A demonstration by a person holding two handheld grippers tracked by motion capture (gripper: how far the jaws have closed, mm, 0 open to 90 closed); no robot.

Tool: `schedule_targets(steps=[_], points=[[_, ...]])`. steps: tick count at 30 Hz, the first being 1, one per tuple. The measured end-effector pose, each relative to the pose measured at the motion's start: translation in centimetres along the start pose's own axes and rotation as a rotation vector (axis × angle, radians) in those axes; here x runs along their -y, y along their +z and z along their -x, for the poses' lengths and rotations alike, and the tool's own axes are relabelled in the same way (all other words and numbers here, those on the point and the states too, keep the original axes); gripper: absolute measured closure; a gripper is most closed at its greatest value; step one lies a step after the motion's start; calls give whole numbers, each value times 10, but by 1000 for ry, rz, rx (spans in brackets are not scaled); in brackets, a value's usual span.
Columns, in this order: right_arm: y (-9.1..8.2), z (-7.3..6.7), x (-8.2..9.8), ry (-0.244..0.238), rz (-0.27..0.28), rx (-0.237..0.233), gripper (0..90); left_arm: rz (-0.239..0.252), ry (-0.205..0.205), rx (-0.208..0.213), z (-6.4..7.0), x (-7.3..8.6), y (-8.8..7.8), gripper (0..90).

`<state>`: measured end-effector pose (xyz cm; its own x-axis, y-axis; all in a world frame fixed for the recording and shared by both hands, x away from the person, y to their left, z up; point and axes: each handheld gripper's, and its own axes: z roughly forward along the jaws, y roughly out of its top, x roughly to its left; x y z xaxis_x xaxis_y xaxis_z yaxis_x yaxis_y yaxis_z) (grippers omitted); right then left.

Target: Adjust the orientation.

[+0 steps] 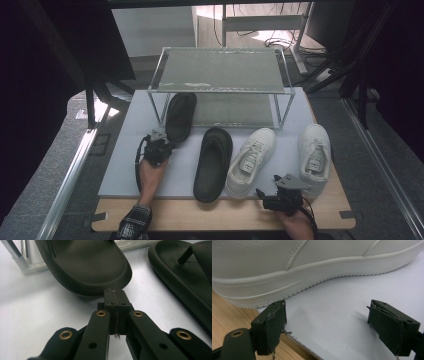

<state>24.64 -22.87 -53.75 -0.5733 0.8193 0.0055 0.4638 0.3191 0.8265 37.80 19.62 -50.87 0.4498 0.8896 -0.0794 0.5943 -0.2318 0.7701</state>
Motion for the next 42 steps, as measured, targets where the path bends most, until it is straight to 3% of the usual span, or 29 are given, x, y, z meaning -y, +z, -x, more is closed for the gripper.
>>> schedule_targets(steps=[31, 42], points=[[0, 0, 0, -3, 1, -1, 156, -12, -20, -85, -16, -34, 38, 897], [0, 0, 0, -2, 3, -1, 155, -18, -16, -117, -14, -45, 50, 897]])
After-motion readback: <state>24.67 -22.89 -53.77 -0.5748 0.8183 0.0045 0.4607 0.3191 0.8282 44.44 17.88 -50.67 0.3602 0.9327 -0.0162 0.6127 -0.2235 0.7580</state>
